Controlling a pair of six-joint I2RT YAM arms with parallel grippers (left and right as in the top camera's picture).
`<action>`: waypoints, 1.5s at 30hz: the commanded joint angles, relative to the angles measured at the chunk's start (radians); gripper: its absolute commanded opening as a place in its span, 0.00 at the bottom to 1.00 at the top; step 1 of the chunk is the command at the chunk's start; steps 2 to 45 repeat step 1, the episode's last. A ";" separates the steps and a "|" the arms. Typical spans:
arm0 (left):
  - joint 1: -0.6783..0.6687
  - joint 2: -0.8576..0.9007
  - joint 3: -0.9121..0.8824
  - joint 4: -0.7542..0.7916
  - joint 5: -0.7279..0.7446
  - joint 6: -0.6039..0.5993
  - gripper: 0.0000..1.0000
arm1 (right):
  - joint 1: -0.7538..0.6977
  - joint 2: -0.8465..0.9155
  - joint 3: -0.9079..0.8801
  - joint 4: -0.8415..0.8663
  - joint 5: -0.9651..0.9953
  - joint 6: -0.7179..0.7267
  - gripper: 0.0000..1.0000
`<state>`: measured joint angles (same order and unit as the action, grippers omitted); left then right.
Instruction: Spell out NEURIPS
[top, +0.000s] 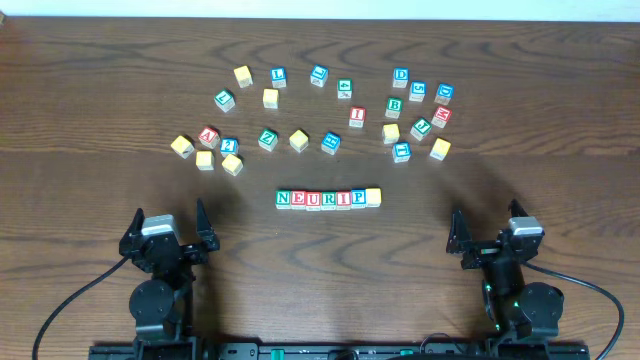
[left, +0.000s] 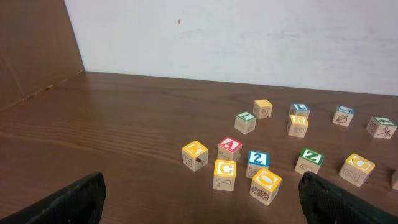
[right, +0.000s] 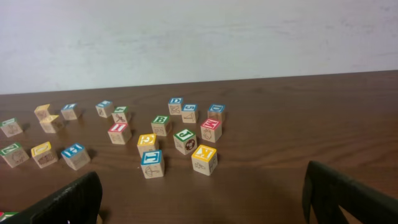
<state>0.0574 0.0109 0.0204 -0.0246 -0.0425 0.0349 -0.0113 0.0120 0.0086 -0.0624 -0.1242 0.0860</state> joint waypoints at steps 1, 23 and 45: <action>0.005 -0.005 -0.016 -0.045 -0.006 0.017 0.98 | -0.008 -0.006 -0.003 -0.001 -0.008 -0.013 0.99; 0.005 -0.005 -0.016 -0.045 -0.006 0.017 0.98 | -0.008 -0.006 -0.003 -0.001 -0.008 -0.013 0.99; 0.005 -0.005 -0.016 -0.045 -0.006 0.017 0.98 | -0.008 -0.006 -0.003 -0.001 -0.008 -0.013 0.99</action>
